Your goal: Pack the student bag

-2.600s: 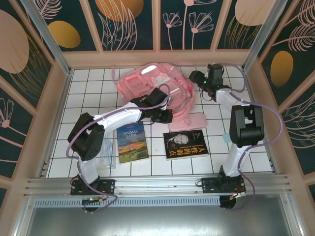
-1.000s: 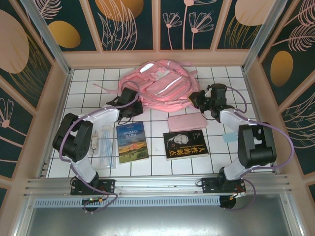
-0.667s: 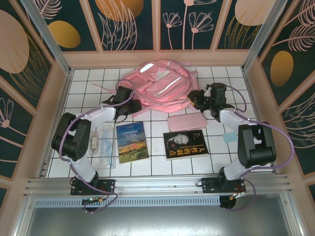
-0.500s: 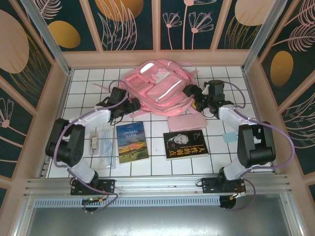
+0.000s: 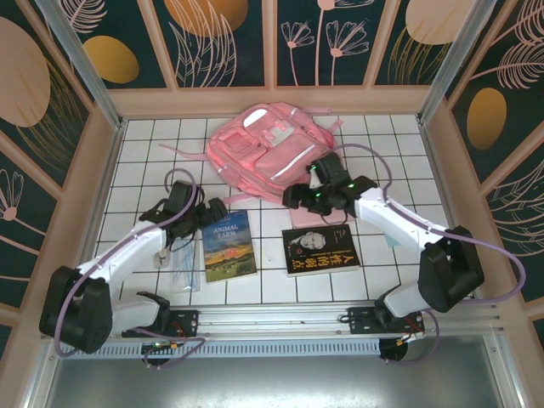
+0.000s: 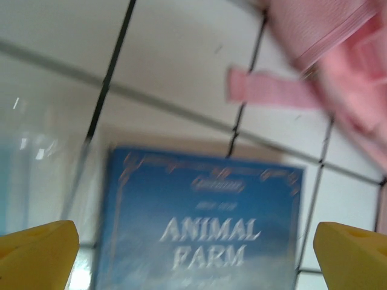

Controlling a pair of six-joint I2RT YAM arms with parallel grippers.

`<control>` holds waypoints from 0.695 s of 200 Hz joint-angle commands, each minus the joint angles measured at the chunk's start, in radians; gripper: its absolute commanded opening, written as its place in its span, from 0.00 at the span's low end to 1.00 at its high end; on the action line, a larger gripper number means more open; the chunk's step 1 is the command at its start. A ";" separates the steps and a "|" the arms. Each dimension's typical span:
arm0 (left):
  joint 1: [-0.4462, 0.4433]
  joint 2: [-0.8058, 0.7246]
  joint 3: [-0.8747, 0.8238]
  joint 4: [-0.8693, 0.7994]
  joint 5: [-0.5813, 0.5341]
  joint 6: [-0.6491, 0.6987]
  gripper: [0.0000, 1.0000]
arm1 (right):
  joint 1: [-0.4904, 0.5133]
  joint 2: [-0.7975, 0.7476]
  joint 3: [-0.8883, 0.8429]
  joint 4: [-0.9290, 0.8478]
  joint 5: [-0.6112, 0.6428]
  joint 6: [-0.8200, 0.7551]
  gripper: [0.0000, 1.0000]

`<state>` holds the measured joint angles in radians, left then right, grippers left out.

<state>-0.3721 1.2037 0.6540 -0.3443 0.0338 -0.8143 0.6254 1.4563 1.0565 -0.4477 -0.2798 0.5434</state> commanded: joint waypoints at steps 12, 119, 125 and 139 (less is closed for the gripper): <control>0.001 -0.103 -0.131 -0.026 0.077 -0.093 0.96 | 0.147 0.124 0.049 0.106 -0.002 0.016 0.60; 0.000 -0.075 -0.376 0.339 0.178 -0.185 0.64 | 0.302 0.457 0.136 0.325 -0.002 0.032 0.40; 0.000 -0.072 -0.385 0.350 0.178 -0.191 0.64 | 0.308 0.466 0.144 0.326 -0.002 0.033 0.40; -0.001 -0.067 -0.400 0.369 0.183 -0.200 0.63 | 0.319 0.484 0.159 0.317 -0.014 0.035 0.38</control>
<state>-0.3717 1.0966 0.3149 -0.0479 0.1841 -0.9794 0.9211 1.9141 1.1671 -0.1661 -0.2783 0.5755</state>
